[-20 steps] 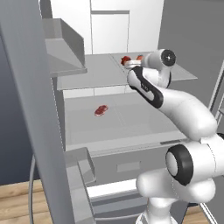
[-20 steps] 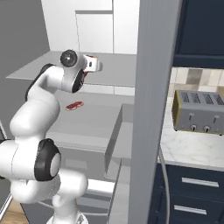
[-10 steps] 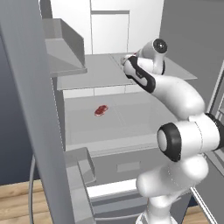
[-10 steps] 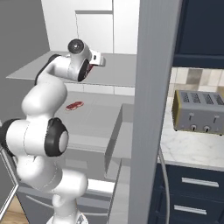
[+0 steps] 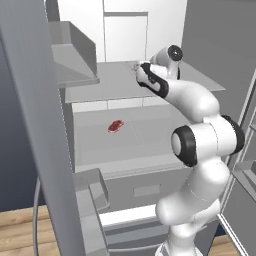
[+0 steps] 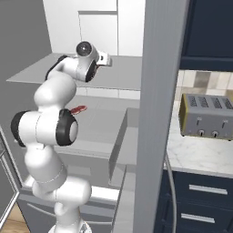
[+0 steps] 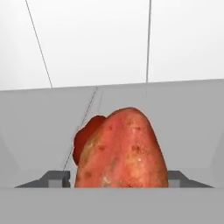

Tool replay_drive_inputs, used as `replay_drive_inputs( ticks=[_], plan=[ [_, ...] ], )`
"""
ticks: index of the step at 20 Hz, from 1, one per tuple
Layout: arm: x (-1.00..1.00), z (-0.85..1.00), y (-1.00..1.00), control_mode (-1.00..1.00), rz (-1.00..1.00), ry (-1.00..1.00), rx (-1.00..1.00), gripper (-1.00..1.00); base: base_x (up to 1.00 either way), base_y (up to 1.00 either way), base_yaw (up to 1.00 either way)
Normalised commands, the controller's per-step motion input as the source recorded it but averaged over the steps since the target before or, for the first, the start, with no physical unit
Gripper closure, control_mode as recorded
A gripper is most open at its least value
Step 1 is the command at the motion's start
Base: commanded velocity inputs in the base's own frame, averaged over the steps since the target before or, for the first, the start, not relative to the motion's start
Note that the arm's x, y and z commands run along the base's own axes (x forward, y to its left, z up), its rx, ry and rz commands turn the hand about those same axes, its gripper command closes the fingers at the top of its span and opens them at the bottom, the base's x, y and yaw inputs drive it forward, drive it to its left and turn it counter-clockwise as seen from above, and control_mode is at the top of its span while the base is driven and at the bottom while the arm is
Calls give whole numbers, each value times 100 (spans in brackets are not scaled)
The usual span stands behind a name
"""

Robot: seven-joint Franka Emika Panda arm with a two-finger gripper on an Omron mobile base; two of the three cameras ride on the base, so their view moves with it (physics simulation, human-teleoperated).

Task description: Transport the fish and sweet potato to the fridge. Place the fish on the rack containing meat and place the sweet potato on the rack containing the vegetable, ensuring meats and vegetables are on different racks.

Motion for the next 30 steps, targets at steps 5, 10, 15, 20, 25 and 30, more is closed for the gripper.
replay_drive_inputs(
  ticks=[5,10,15,20,25,30],
  plan=[
    [12,16,0,-100,-1,33,0,-100,0,0,0],
    [-3,5,0,-100,-2,2,0,-100,0,0,0],
    [-4,-28,5,-100,0,-7,0,-100,0,0,0],
    [-16,-26,0,-100,0,-28,0,-100,0,0,0],
    [-62,-4,-1,-100,0,-33,0,-100,0,0,0],
    [-67,3,-2,-100,-4,-11,0,-100,0,0,0]
  ],
)
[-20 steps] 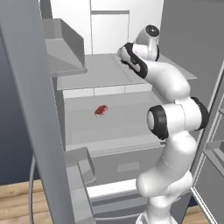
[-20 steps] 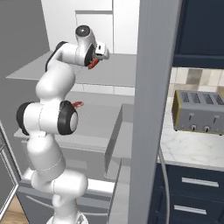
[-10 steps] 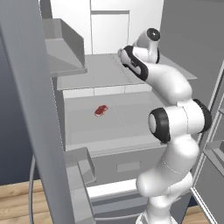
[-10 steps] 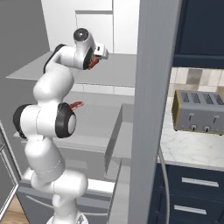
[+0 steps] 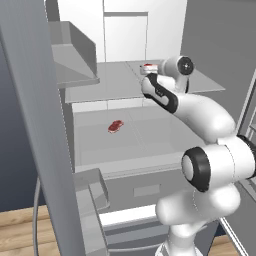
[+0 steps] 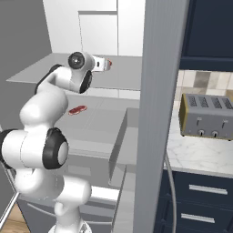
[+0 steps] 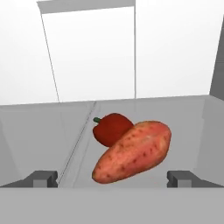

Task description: Transport the fish and sweet potato to the fridge. Place the fish on the rack containing meat and place the sweet potato on the rack containing the vegetable, ensuring meats and vegetables are on different racks.

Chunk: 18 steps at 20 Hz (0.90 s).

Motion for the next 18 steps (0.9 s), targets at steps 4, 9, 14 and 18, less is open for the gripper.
replay_drive_inputs(
  ticks=[4,9,14,18],
  plan=[
    [-62,28,0,-100,-7,0,0,-100,0,0,0],
    [-76,31,0,-100,-7,0,0,-100,0,0,0],
    [-97,14,0,-100,-3,0,0,-100,0,0,0],
    [-99,19,0,-100,0,0,1,-100,0,0,0]
  ],
)
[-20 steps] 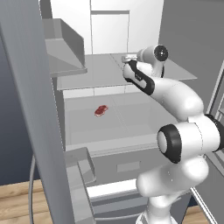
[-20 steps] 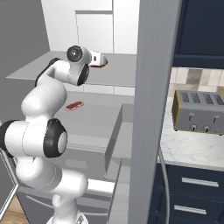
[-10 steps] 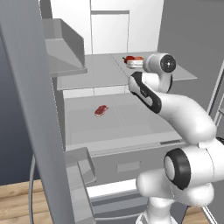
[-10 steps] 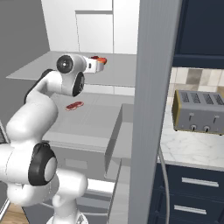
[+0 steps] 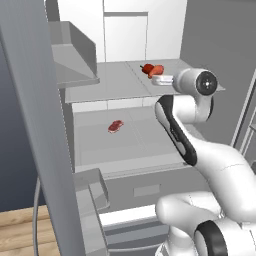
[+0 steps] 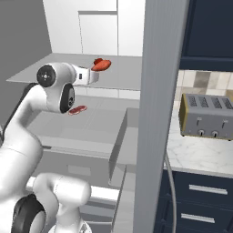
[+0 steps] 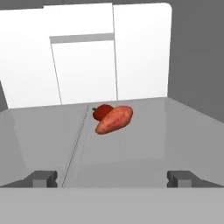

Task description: Transport the fish and sweet potato to the fridge. Place the fish on the rack containing meat and place the sweet potato on the rack containing the vegetable, ensuring meats and vegetables are on different racks.

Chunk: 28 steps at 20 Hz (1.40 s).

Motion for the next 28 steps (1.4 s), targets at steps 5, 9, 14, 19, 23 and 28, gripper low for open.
replay_drive_inputs(
  ticks=[5,9,14,19,23,28],
  plan=[
    [-100,26,0,-100,0,0,5,-100,0,0,0],
    [-100,26,0,-100,0,0,0,-100,0,0,0],
    [-100,32,0,-100,0,3,0,-100,0,0,0],
    [-96,40,0,-100,0,8,0,-100,0,0,0],
    [-78,28,0,-100,0,22,0,-100,0,0,0],
    [-62,-14,0,-100,0,11,0,-100,0,0,0]
  ],
)
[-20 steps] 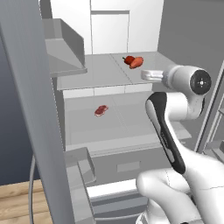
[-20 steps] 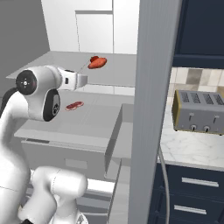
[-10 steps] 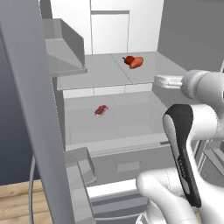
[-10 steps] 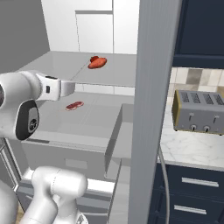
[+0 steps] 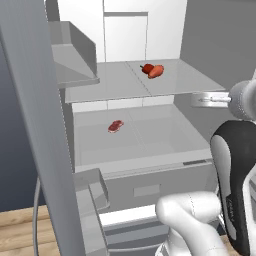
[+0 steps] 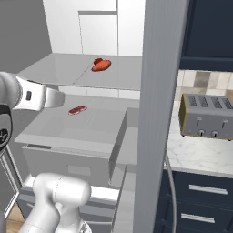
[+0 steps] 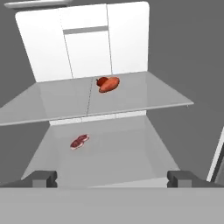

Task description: Transport the fish and sweet potato to the fridge. Place the fish on the rack containing meat and place the sweet potato on the rack containing the vegetable, ensuring meats and vegetables are on different racks.

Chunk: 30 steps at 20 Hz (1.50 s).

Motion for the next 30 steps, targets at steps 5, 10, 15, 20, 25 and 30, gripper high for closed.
replay_drive_inputs(
  ticks=[5,10,15,20,25,30],
  plan=[
    [-22,-36,0,-100,0,10,0,-100,0,0,0],
    [3,-8,0,-100,0,3,0,-100,0,0,0],
    [5,-9,0,100,0,0,0,-100,-6,0,0],
    [0,0,0,100,0,0,0,-100,-72,0,0],
    [0,0,0,100,0,0,0,-100,-100,5,0],
    [0,0,0,100,0,0,0,-100,-100,24,0]
  ],
)
